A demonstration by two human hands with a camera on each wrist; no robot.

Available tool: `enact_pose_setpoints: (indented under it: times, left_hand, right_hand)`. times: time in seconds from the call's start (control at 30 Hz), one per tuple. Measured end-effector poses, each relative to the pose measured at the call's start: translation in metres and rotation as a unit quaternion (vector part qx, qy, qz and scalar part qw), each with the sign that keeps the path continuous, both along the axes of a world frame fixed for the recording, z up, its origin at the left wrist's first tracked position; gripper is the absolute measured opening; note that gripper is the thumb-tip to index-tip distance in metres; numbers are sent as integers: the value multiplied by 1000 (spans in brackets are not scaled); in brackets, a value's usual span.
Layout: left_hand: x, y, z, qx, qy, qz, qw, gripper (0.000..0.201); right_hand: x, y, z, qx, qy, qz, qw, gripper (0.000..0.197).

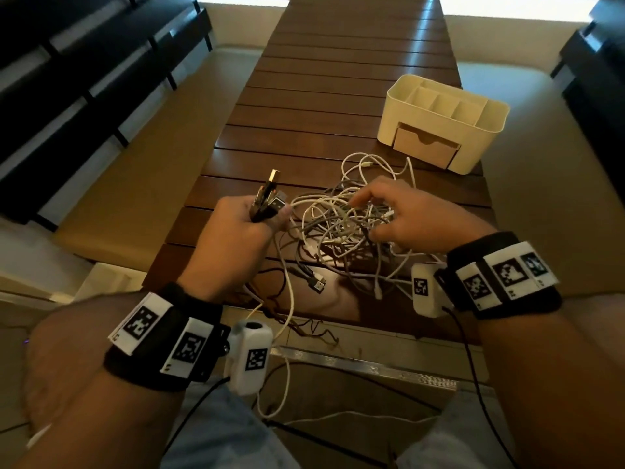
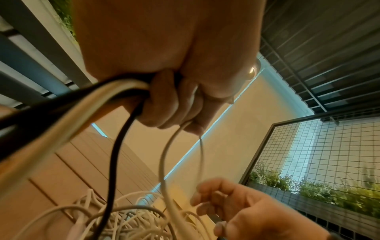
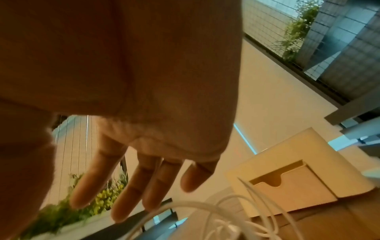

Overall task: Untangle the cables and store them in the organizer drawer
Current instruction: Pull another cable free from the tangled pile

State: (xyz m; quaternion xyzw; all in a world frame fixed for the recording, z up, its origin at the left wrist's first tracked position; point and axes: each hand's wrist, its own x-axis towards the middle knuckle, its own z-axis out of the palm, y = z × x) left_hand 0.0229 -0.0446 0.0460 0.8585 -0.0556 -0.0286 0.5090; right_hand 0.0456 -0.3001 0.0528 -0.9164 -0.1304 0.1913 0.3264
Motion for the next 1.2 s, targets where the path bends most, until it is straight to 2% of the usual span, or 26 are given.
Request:
enact_pose_setpoints:
  times: [0.07,0.23,0.37,0.53,0.6,0.7,0.83,1.0,1.07,1.13,1.2]
  left_hand:
    - [-2,-1,1,9,17,-21,1000,34]
    - [-8,-5,5,-26,66,-71,995,32]
    - [-17,-4,11,-63,104,-104,987,32]
    - [-31,-1,14,-57,110,-126,984,43]
    - [-37,-1,15,-47,112,-121,985,41]
    - [-42,4,17,-54,97,-84,990,29]
    - [-38,17,22,-92,60,-2,994,27]
    - [-27,30,32,-115,-2,29,993,27]
    - [-24,31,33,-131,-10,32,991,27]
    - [-24,30,29,-140,-2,23,990,27]
    - [-26,26,24,-147,15,6,989,27]
  right_hand:
    - [-4,1,9,24,13,26,999,49]
    - [-18,27,11,92,-78,2,993,23]
    - [-28,39,5,115,-130,28,984,22]
    - [-37,48,1,89,-179,53,978,11]
    - [-42,50,2,62,-179,64,980,8]
    - [-50,51,7,28,-121,61,990,9]
    - [-62,50,6,-14,-11,61,998,10]
    - [-72,53,-9,-11,97,89,991,10]
    - [-74,53,-14,-43,146,129,980,13]
    - [-74,52,-18,-108,156,159,969,20]
    - [-69,49,-19,-140,118,147,972,27]
